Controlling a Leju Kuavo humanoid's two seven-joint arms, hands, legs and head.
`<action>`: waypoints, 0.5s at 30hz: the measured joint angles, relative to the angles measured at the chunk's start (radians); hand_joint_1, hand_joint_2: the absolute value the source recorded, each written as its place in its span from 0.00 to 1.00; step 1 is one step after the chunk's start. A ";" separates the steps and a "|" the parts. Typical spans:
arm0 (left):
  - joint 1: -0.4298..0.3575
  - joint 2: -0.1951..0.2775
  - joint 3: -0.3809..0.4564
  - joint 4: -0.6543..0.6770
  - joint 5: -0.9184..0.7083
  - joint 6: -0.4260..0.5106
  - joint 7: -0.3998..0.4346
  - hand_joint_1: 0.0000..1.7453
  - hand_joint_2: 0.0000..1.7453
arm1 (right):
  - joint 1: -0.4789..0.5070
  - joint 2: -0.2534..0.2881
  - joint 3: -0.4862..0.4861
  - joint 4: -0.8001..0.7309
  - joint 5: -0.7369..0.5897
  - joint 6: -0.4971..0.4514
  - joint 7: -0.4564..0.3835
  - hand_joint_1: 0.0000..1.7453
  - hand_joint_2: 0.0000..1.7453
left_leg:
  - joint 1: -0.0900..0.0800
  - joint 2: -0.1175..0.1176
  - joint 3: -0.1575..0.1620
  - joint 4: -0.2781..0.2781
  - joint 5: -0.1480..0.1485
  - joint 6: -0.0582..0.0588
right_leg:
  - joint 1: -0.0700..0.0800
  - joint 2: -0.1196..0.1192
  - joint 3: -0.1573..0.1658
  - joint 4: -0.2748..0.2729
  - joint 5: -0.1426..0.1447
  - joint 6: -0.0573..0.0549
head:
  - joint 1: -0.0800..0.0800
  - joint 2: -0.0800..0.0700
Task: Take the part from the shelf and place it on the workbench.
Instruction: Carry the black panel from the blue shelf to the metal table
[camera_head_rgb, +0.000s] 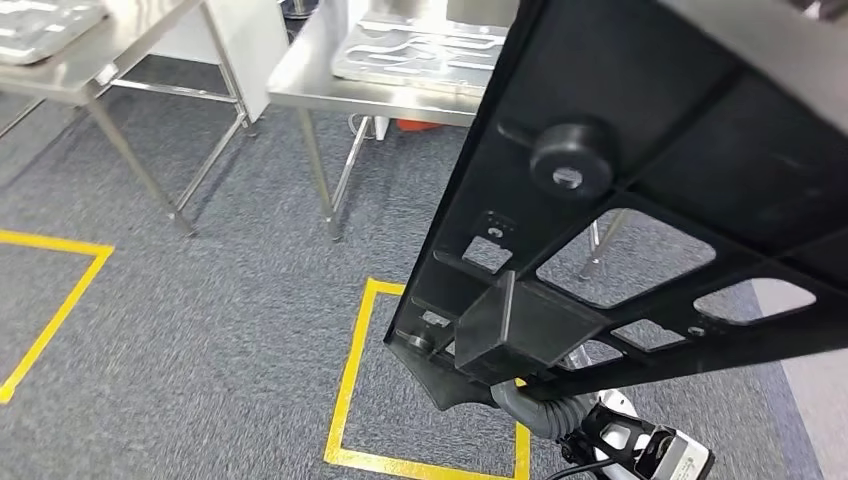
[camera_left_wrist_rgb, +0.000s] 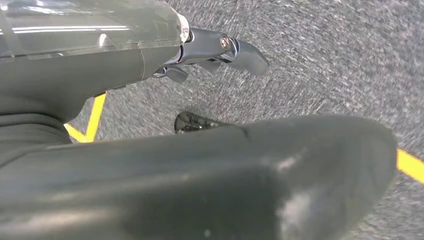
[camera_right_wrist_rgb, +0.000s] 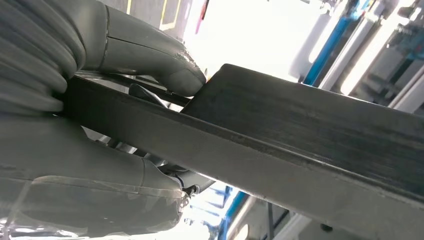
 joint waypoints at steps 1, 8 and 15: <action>0.000 0.000 0.000 0.000 0.000 -0.001 0.003 0.00 0.00 | 0.003 0.000 -0.003 -0.002 0.003 0.003 0.000 1.00 1.00 | -0.001 0.010 0.002 -0.001 -0.003 -0.005 | 0.003 0.007 -0.001 -0.003 -0.002 -0.003 | 0.000 0.000; -0.002 -0.002 0.000 0.000 0.000 -0.002 0.009 0.00 0.00 | 0.021 -0.003 -0.015 -0.013 0.011 0.008 0.000 1.00 1.00 | 0.007 -0.075 -0.100 0.247 -0.134 -0.031 | -0.006 0.089 0.012 -0.023 0.009 -0.029 | 0.000 0.000; 0.000 -0.001 0.000 0.000 -0.002 -0.011 0.012 0.00 0.00 | 0.026 -0.003 -0.018 -0.013 0.011 0.023 0.000 1.00 1.00 | 0.019 -0.164 -0.030 0.029 0.011 -0.022 | -0.007 0.183 0.003 -0.002 0.004 -0.011 | 0.000 0.000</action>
